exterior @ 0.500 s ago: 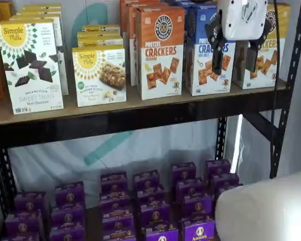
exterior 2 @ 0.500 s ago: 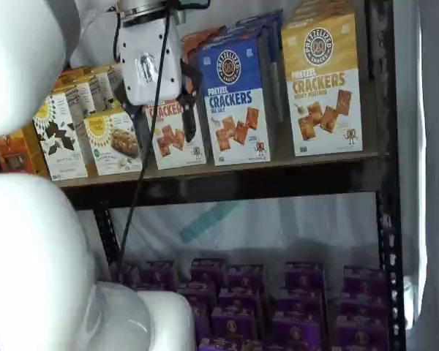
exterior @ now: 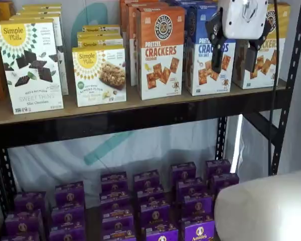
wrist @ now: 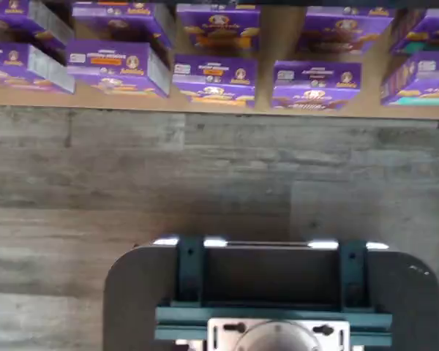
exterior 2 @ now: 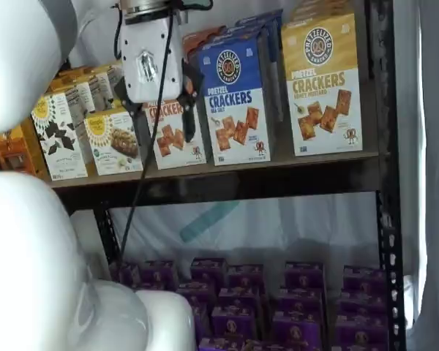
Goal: Retrieve the yellow and white box located on the top shelf, the sixth one from the left
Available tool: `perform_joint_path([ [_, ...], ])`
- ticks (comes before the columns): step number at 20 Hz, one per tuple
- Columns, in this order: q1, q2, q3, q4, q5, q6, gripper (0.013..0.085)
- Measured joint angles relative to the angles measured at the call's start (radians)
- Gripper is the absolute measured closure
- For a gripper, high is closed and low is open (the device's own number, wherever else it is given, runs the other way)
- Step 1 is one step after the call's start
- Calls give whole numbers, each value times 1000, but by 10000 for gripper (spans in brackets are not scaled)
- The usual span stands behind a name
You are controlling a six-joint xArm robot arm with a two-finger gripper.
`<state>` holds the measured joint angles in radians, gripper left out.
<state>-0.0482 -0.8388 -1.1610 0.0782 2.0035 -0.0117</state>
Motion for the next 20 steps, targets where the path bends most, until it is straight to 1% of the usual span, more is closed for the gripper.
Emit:
perform_joint_path([
  [2,2,-4,3,-31,-20,-11,130],
  [3,-5,-4,3,-46,-33,-25,130],
  [5,-36,3,1,-65,-57,-61,130],
  [7,-71,17,-3,-74,-77,-99,130],
  [10,-136,46,-10,-80,-117,-164,130],
  [13,-189,73,-16,-82,-153,-217,130],
  [20,-296,135,-37,-78,-226,-321,130],
])
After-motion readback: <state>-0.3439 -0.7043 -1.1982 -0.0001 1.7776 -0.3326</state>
